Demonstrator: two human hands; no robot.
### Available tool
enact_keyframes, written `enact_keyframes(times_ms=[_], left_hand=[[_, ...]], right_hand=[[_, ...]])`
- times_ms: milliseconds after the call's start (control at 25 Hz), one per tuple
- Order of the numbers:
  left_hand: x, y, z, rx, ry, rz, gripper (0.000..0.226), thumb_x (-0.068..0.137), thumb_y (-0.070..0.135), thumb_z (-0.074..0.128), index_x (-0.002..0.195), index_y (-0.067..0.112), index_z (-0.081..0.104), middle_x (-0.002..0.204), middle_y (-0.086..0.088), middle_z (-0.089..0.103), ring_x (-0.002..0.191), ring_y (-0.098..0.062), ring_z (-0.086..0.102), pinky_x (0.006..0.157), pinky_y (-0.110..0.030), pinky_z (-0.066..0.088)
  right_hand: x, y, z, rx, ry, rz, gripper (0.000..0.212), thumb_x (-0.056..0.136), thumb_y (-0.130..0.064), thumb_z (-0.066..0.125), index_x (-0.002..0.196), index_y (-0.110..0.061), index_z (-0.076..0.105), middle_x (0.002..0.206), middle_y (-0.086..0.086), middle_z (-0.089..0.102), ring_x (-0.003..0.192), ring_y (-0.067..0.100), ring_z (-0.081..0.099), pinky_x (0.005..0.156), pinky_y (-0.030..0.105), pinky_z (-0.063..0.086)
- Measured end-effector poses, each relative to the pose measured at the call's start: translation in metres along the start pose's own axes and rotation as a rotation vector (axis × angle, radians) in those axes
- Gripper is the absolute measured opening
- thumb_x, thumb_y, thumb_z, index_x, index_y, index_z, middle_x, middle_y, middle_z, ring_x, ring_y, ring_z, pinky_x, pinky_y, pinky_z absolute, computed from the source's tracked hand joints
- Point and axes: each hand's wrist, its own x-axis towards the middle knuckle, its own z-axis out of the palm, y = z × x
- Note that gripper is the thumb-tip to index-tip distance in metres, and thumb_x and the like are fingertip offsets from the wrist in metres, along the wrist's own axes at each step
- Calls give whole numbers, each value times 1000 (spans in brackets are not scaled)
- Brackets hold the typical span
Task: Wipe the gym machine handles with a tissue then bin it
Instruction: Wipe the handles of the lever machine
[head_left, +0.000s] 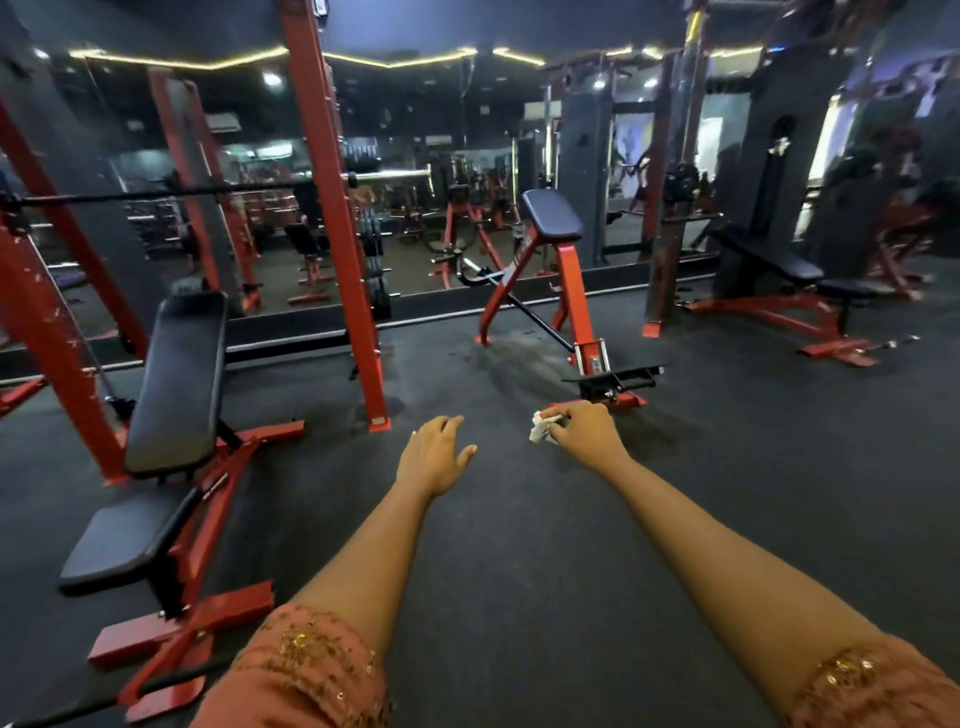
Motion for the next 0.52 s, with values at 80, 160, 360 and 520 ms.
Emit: enact_keyframes(times_ms=[80, 160, 360, 520], left_hand=[[59, -21, 16, 39, -24, -36, 56, 94, 41, 45, 141, 13, 33, 142, -9, 40, 130, -27, 37, 109, -44, 29], [115, -39, 27, 68, -43, -53, 55, 95, 41, 44, 141, 12, 34, 140, -10, 42, 129, -29, 39, 109, -44, 30], [294, -95, 40, 127, -49, -69, 53, 96, 41, 40, 140, 12, 35, 137, -12, 44, 126, -30, 42, 106, -42, 33], [427, -123, 47, 129, -56, -59, 53, 96, 42, 39, 140, 11, 35, 138, -11, 44, 126, -29, 41, 105, -40, 34]], right_hand=[[66, 12, 29, 2, -7, -19, 21, 80, -6, 57, 90, -11, 75, 98, 7, 72, 95, 22, 65, 66, 12, 32], [127, 26, 54, -6, -28, -13, 22, 80, -8, 56, 92, -14, 74, 100, 5, 72, 96, 23, 64, 72, 16, 39], [306, 61, 107, -42, -56, -17, 24, 83, -13, 55, 99, -18, 72, 104, 4, 71, 100, 24, 62, 87, 33, 47], [428, 93, 131, -40, -23, -4, 23, 83, -15, 56, 99, -19, 72, 104, 2, 71, 102, 22, 62, 86, 31, 45]])
